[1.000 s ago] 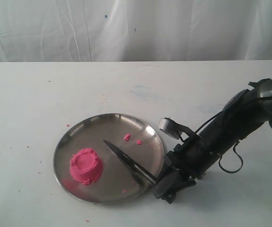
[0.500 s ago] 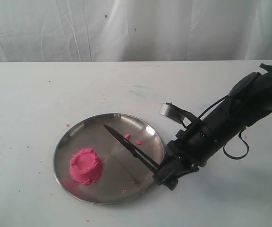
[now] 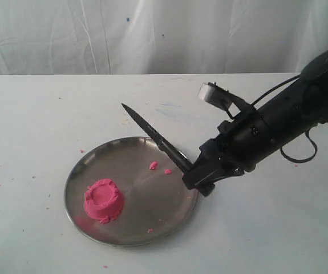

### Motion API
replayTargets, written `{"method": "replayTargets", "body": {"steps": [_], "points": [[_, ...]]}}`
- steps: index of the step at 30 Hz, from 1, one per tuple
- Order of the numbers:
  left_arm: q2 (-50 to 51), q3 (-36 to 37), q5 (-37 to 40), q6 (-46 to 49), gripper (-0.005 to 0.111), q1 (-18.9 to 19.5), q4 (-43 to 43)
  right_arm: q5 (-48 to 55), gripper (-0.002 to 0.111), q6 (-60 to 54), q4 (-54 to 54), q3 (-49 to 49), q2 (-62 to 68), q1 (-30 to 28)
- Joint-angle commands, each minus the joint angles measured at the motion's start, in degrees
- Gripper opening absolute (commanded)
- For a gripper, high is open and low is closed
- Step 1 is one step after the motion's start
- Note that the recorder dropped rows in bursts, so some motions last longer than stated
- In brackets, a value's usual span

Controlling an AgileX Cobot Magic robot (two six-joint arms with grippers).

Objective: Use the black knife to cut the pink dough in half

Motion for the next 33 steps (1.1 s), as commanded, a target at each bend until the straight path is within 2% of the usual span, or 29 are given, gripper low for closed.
{"method": "replayTargets", "body": {"steps": [1, 5, 7, 10, 16, 18, 25, 33], "points": [[-0.23, 0.15, -0.20, 0.15, 0.000, -0.32, -0.46, 0.96, 0.000, 1.10, 0.50, 0.17, -7.61, 3.02], [-0.23, 0.15, -0.20, 0.15, 0.000, -0.32, -0.46, -2.10, 0.000, 1.10, -4.20, 0.17, -14.73, 10.09], [-0.23, 0.15, -0.20, 0.15, 0.000, -0.32, -0.46, -6.86, 0.000, 1.80, -9.00, 0.17, -15.59, 13.52], [-0.23, 0.15, -0.20, 0.15, 0.000, -0.32, -0.46, -17.38, 0.000, 10.00, -20.16, 1.31, -15.34, 17.16], [-0.23, 0.15, -0.20, 0.15, 0.000, -0.32, -0.46, -18.28, 0.000, 12.20, -19.45, 2.86, -15.34, 17.16], [-0.23, 0.15, -3.38, 0.43, 0.000, -0.32, -0.31, -18.28, 0.000, 12.20, -19.10, 2.86, -15.34, 17.16], [-0.23, 0.15, -24.51, -1.94, 0.000, -0.32, -0.96, -18.28, 0.000, 12.20, -17.39, 2.86, -15.34, 17.16], [-0.23, 0.15, -62.35, -1.79, 0.000, -0.32, -1.56, -17.82, 0.000, 11.65, -17.50, 2.86, -15.34, 17.16]]}}
